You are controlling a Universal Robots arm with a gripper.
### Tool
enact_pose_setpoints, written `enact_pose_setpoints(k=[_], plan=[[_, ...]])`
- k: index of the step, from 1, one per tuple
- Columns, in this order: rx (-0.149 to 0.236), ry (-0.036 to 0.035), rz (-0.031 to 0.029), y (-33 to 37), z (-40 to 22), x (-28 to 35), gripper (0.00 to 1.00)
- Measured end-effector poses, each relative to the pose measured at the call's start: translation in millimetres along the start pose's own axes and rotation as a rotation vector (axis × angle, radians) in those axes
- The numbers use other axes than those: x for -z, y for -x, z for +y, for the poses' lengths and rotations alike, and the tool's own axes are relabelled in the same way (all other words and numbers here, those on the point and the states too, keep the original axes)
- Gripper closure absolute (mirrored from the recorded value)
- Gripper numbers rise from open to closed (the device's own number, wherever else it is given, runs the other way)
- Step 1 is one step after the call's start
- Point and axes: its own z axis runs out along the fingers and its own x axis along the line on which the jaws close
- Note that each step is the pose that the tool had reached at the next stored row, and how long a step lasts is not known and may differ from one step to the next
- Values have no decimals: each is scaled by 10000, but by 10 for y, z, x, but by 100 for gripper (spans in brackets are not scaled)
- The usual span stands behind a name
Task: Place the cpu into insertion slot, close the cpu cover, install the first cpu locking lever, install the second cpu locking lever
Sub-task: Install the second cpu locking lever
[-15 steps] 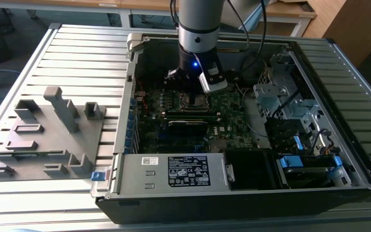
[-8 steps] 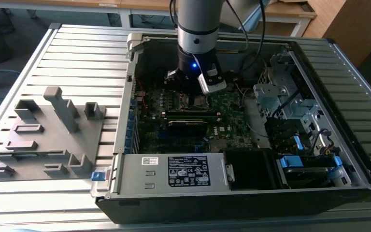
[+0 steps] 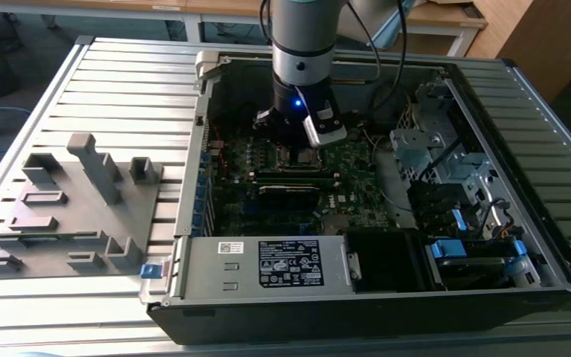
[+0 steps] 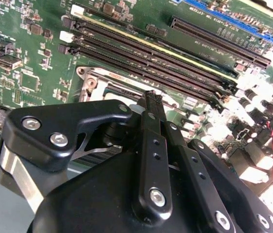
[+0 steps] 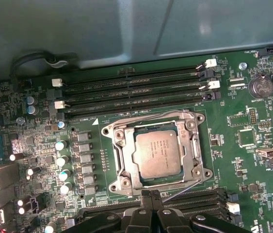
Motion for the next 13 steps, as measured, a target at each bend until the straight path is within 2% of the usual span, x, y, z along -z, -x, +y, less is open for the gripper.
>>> enact_pose_setpoints(k=[6,13], plan=[[1,-4,-2,-22,-6,-1,89],[3,-62,-10,-44,-18,0,89]])
